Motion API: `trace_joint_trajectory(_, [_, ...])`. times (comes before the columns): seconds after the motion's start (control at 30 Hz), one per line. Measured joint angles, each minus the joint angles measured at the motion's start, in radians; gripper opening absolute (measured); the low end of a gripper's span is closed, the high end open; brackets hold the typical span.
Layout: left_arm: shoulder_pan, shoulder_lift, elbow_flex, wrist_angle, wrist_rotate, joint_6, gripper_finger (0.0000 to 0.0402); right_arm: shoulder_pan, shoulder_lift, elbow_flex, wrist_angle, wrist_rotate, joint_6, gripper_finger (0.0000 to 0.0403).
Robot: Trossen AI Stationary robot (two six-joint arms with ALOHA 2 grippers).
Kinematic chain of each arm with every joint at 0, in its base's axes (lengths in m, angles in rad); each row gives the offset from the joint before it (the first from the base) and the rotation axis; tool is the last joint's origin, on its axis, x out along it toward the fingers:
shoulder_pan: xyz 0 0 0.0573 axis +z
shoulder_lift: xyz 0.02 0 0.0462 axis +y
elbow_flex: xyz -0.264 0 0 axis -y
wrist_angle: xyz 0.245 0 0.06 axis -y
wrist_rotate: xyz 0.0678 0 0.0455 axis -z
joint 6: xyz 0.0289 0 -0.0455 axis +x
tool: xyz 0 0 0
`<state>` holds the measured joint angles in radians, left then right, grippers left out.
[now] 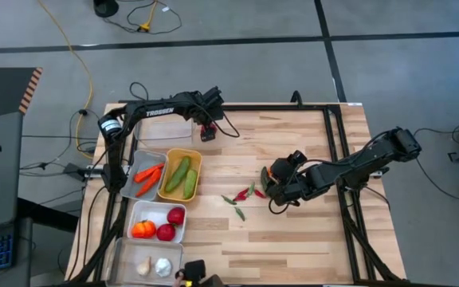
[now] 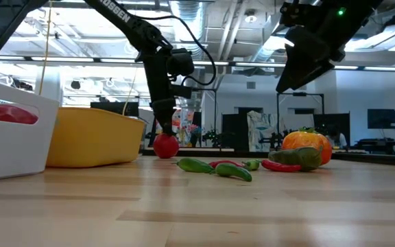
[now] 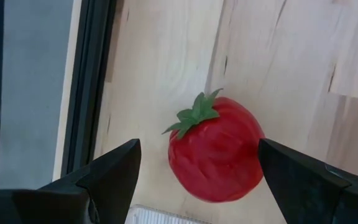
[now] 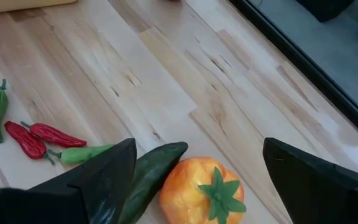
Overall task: Sort produce into baskets
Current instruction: Put the top left tomato to the white bin
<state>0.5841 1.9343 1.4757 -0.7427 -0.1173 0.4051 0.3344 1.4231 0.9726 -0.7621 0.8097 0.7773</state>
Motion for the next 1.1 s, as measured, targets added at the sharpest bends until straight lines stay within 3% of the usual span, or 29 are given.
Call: trace_joint_trajectory(1.1, [-0.021, -0.001, 0.0, -0.022, 0.051, -0.031, 0.0311, 0.0, 0.0, 0.0, 0.0, 0.0, -0.005, 0.0376])
